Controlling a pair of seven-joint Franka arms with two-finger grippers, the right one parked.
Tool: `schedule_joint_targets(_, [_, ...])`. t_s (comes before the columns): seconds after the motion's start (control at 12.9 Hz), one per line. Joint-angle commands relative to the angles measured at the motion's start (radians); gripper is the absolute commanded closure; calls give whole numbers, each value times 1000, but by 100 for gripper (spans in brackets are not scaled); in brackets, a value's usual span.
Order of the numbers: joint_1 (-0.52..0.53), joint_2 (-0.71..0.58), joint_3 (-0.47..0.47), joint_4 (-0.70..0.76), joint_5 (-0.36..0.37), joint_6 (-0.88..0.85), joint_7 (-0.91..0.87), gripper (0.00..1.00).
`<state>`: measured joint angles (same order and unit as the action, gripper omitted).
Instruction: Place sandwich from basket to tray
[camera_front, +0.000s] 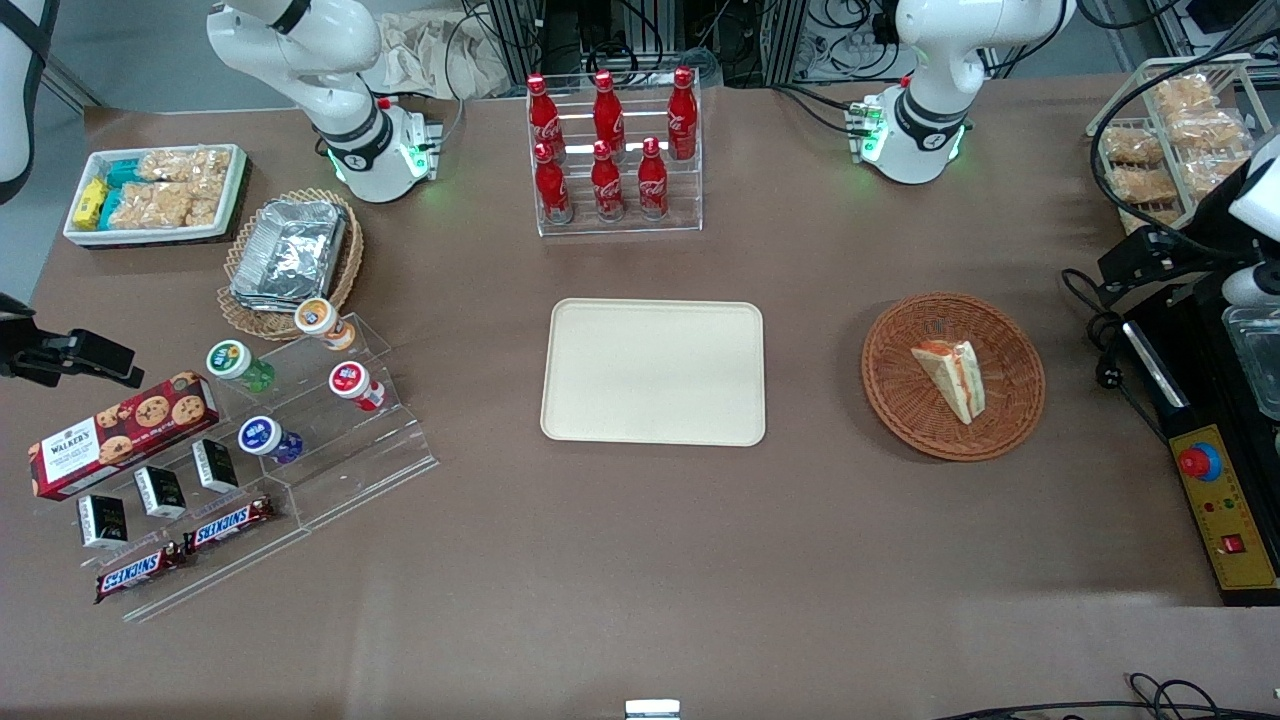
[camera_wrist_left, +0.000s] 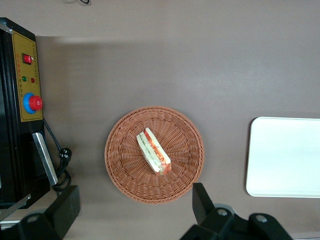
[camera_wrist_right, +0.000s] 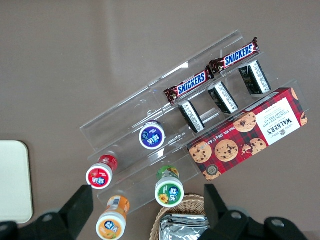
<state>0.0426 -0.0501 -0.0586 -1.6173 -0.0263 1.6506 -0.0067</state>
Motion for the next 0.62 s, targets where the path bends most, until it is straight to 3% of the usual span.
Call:
schedule_joint_targets(0.0, [-3,16,-4,34,9,-28,-24,0])
schedule_joint_targets(0.23, [-6,29,-6,27,13,-58,-83,0])
schedule_joint_targets(0.54, [-7,20,-6,-64,14,-54,-372,0])
